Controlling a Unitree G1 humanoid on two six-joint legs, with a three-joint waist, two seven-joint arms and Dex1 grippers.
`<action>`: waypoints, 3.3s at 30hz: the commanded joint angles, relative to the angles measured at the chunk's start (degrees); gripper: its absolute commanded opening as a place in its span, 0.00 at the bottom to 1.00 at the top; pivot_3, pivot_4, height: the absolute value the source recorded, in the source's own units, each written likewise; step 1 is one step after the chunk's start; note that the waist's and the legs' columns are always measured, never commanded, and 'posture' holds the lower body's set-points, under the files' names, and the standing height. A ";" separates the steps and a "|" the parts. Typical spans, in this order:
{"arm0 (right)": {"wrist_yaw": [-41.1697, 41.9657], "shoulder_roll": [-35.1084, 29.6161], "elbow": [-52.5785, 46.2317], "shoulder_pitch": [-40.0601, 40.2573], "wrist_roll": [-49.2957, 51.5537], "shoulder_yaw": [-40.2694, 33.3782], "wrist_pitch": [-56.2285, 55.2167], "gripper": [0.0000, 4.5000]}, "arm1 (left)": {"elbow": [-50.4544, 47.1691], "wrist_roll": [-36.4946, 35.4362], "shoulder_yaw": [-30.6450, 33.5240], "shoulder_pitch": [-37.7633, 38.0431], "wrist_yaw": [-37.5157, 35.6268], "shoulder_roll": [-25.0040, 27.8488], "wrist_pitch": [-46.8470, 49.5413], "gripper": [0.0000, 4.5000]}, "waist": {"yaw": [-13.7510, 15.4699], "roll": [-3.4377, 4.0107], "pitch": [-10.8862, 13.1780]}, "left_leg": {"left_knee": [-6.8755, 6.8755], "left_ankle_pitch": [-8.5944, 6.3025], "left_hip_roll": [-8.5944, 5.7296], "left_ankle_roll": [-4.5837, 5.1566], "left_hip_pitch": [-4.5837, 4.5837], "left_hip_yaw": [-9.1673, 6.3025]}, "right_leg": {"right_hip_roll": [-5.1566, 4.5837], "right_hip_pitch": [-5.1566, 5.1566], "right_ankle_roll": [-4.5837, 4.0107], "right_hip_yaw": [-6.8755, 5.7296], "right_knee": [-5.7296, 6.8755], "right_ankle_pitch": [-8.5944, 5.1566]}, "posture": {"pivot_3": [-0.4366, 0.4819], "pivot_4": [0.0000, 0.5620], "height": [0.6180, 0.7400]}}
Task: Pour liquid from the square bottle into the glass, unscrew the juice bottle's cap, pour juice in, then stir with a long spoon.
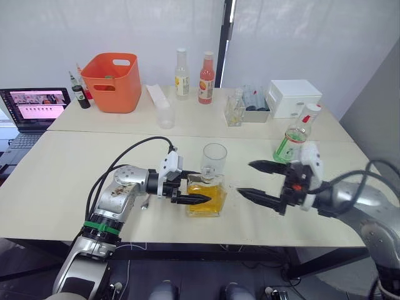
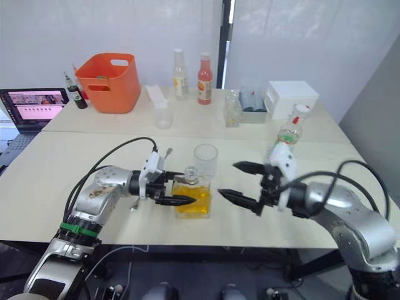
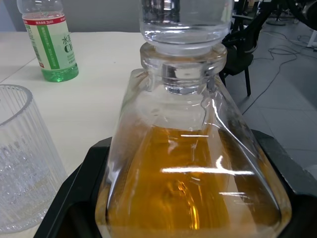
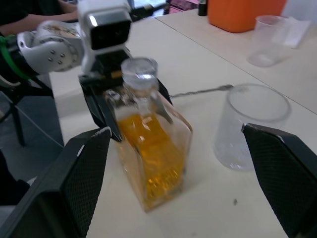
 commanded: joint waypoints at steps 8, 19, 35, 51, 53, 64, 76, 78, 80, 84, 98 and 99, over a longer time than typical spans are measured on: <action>-2.51 5.28 5.45 -14.66 -5.32 11.55 4.02 1.00 | 0.56 0.39 -0.87 -1.31 -0.97 -0.48 -2.16 0.63 | 0.17 0.02 0.00 | 0.22 -0.06 -0.04 0.10 -0.11 -0.04 | -0.05 -0.02 0.01 -0.05 0.03 0.00 | 0.48 0.27 0.79; 0.17 7.56 7.53 -16.35 -7.63 13.13 3.68 0.51 | 0.25 0.40 -0.99 -1.17 -0.83 -0.58 -2.32 0.63 | 0.12 0.04 -0.01 | 0.22 -0.07 -0.03 0.12 -0.11 -0.04 | -0.05 -0.03 0.01 -0.06 0.05 0.00 | 0.48 0.27 0.79; -0.96 8.88 6.04 -19.12 -4.69 8.20 5.19 0.23 | 0.39 0.88 -1.39 -1.03 -1.21 -0.21 -2.66 0.63 | 0.05 0.05 0.00 | 0.22 -0.07 -0.02 0.12 -0.12 -0.03 | -0.04 -0.05 0.01 -0.05 0.06 0.00 | 0.48 0.27 0.79; -12.02 4.05 4.02 -11.06 -3.99 -6.68 7.92 0.23 | 0.40 0.79 -1.76 -1.42 -1.43 -0.45 -2.47 0.63 | 0.21 0.24 0.02 | 0.26 -0.09 -0.08 0.16 -0.29 -0.12 | -0.10 -0.09 0.03 -0.13 -0.01 0.01 | 0.48 0.27 0.79; -16.78 4.02 7.19 -3.38 -10.09 -9.69 4.55 0.23 | 0.57 0.69 -1.70 -1.56 -1.53 -0.50 -2.49 0.63 | 0.29 0.23 0.01 | 0.25 -0.10 -0.08 0.16 -0.29 -0.13 | -0.10 -0.07 0.03 -0.14 -0.03 0.01 | 0.48 0.27 0.79; -32.88 15.26 20.45 12.91 -30.33 -12.20 -17.03 0.23 | 0.93 0.63 -1.43 -1.82 -1.83 -0.61 -2.35 0.63 | -0.45 0.81 -0.13 | 0.24 -0.10 -0.08 0.16 -0.21 0.03 | -0.02 -0.08 0.06 0.05 0.00 0.01 | 0.48 0.27 0.79; -37.69 20.20 27.34 12.65 -33.90 -13.18 -17.75 0.23 | 0.64 0.69 -1.18 -1.90 -1.55 -0.44 -2.21 0.63 | -0.47 0.83 -0.12 | 0.24 -0.10 -0.08 0.16 -0.21 0.03 | -0.02 -0.06 0.07 0.05 -0.02 0.02 | 0.48 0.27 0.79; -37.38 20.44 27.53 12.56 -33.55 -13.45 -17.41 0.23 | 0.68 0.73 -1.17 -1.93 -1.50 -0.45 -2.23 0.63 | -0.48 0.83 -0.12 | 0.24 -0.10 -0.08 0.16 -0.21 0.03 | -0.02 -0.06 0.07 0.05 -0.03 0.02 | 0.48 0.27 0.79; -37.07 20.59 27.64 12.42 -33.23 -13.66 -16.86 0.23 | 0.72 0.77 -1.18 -1.96 -1.48 -0.47 -2.26 0.63 | -0.48 0.83 -0.12 | 0.24 -0.10 -0.08 0.16 -0.21 0.02 | -0.02 -0.05 0.07 0.05 -0.03 0.02 | 0.48 0.27 0.79; -36.97 20.96 27.74 12.15 -32.49 -14.27 -16.01 0.23 | 1.06 0.80 -1.13 -2.23 -1.53 -0.50 -2.31 0.63 | -0.48 0.83 -0.12 | 0.24 -0.10 -0.08 0.16 -0.21 0.02 | -0.02 -0.05 0.07 0.05 -0.03 0.02 | 0.48 0.27 0.79; -36.42 21.55 26.00 12.23 -31.69 -14.92 -17.85 1.00 | 1.88 1.01 -1.04 -2.71 -1.98 -0.42 -2.65 0.63 | -0.49 0.83 -0.12 | 0.24 -0.10 -0.09 0.16 -0.21 0.02 | -0.02 -0.06 0.07 0.05 -0.03 0.02 | 0.48 0.27 0.79; -36.37 21.58 25.73 12.25 -31.65 -14.93 -18.02 1.00 | 1.90 1.00 -1.03 -2.72 -2.03 -0.39 -2.65 0.63 | -0.50 0.83 -0.12 | 0.24 -0.10 -0.08 0.16 -0.21 0.02 | -0.02 -0.06 0.07 0.05 -0.03 0.02 | 0.48 0.27 0.79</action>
